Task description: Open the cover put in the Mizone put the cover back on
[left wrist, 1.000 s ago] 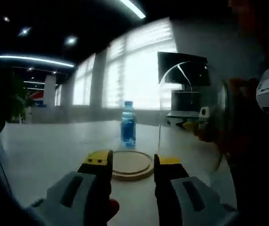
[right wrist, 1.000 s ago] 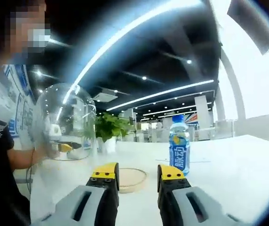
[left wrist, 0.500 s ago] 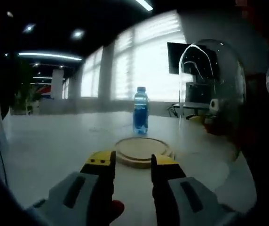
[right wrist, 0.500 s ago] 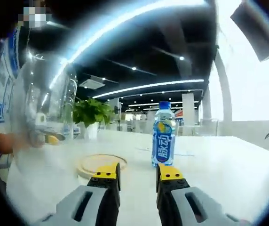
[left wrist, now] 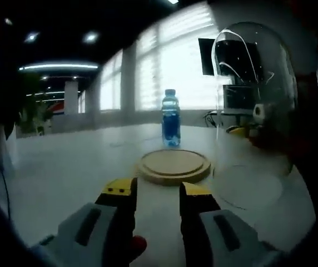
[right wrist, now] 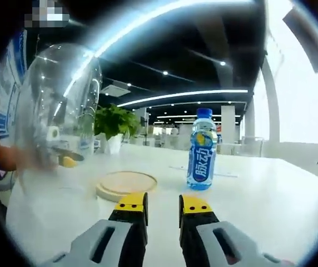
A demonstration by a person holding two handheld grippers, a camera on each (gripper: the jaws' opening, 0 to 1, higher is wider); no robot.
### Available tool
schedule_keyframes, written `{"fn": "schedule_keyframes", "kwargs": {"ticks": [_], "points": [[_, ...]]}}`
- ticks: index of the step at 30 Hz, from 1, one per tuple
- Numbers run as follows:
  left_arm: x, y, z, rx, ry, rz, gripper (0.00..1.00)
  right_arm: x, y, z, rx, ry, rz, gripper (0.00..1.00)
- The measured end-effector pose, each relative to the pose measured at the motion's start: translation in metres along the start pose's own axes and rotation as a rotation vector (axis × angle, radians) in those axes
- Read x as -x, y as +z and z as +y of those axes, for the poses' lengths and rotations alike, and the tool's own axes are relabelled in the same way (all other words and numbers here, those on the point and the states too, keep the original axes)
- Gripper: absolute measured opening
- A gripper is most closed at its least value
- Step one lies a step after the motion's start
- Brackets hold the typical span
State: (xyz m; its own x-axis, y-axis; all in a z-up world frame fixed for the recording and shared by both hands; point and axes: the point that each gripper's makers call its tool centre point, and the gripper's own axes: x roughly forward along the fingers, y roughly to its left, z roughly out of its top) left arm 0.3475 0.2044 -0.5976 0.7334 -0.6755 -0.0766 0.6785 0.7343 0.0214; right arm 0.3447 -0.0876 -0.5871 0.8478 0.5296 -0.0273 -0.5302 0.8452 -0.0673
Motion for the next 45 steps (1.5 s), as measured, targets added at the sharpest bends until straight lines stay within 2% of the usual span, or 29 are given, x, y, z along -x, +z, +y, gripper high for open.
{"fn": "schedule_keyframes", "kwargs": {"ticks": [4, 8, 12, 16, 22, 26, 33, 39, 45], "points": [[0.002, 0.001, 0.005, 0.003, 0.021, -0.010, 0.26, -0.001, -0.010, -0.006, -0.048, -0.020, 0.035, 0.12], [0.002, 0.000, 0.006, -0.007, 0.021, -0.010, 0.26, -0.002, -0.014, -0.010, -0.098, -0.034, 0.041, 0.07], [0.003, 0.005, 0.005, -0.024, 0.019, -0.042, 0.23, -0.004, -0.020, -0.013, -0.144, -0.036, 0.066, 0.07], [0.004, 0.003, 0.009, -0.004, 0.036, -0.032, 0.18, -0.003, -0.020, -0.014, -0.172, -0.041, 0.063, 0.06], [0.004, 0.001, 0.010, 0.038, 0.039, -0.025, 0.18, -0.003, -0.021, -0.014, -0.118, -0.063, 0.076, 0.05], [0.002, -0.003, -0.002, 0.078, -0.026, -0.008, 0.18, -0.002, -0.019, -0.019, -0.128, -0.082, 0.064, 0.05], [0.001, -0.003, 0.001, 0.078, -0.015, -0.004, 0.18, -0.002, -0.020, -0.018, -0.083, -0.067, 0.063, 0.02], [0.001, -0.004, 0.004, 0.089, -0.006, -0.004, 0.17, -0.003, -0.020, -0.014, -0.073, -0.033, 0.064, 0.00], [0.001, -0.005, 0.008, 0.096, 0.017, 0.001, 0.16, -0.003, -0.021, -0.016, -0.083, -0.042, 0.068, 0.00]]}}
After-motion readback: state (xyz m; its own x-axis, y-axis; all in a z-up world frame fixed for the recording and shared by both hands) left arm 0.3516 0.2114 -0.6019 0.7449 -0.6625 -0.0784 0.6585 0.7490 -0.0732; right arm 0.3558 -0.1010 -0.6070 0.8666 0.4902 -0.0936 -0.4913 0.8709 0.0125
